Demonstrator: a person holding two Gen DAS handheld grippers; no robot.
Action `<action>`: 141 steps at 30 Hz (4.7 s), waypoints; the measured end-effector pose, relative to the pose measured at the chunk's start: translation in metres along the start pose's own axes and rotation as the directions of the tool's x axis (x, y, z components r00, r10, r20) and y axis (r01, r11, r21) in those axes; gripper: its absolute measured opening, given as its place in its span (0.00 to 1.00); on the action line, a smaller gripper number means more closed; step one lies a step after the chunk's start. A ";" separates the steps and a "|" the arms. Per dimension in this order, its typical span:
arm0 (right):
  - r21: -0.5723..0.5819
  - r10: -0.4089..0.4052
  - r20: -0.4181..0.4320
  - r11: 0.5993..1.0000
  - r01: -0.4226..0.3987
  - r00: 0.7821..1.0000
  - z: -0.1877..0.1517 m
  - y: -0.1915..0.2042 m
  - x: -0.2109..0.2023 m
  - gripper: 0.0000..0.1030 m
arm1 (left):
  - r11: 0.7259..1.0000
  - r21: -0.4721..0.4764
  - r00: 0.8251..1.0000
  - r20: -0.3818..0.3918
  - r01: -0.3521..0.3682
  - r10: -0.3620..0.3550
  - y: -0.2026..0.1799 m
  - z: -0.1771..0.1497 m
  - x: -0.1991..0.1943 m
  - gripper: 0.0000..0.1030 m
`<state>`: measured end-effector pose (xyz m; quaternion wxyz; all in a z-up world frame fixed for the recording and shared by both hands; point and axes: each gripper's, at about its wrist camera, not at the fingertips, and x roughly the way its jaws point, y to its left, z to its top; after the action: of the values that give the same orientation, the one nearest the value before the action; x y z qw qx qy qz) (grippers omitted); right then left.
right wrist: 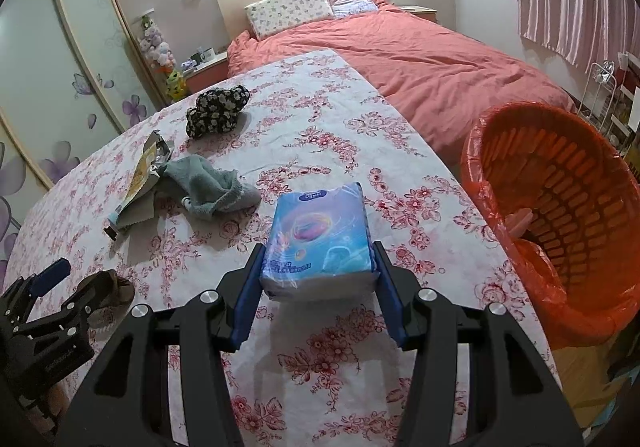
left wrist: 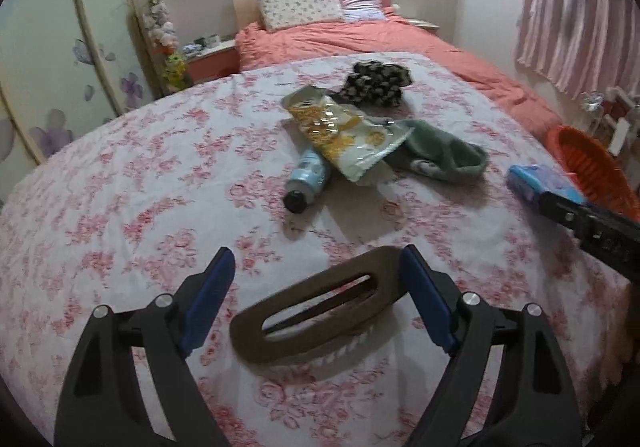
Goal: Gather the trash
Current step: 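Grasp the brown hair clip with the left tool while the right tool holds the tissue pack, then carry hair clip and tissue pack over the orange basket and open both tools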
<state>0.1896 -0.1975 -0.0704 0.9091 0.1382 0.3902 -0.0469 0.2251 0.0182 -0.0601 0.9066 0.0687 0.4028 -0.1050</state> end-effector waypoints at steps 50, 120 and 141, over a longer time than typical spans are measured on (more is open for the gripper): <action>-0.017 0.020 -0.036 1.000 -0.020 0.999 0.002 0.003 0.013 0.56 | 0.995 -0.096 0.995 -0.101 0.003 -0.013 0.032 -0.020 0.005 0.56; -0.089 -0.083 -0.042 0.993 0.080 0.996 0.004 0.025 0.019 0.50 | 0.984 -0.173 0.998 -0.056 -0.049 0.040 0.024 -0.008 0.015 0.14; -0.002 0.014 0.236 1.000 -0.014 0.972 0.022 -0.026 -0.084 0.47 | 0.981 -0.170 0.993 0.084 0.092 -0.079 -0.022 0.018 -0.057 0.13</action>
<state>0.1415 -0.2303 -0.0005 0.9494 0.1341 0.2782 -0.0565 0.1954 0.0010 -0.0061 0.9186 -0.0323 0.3779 -0.1110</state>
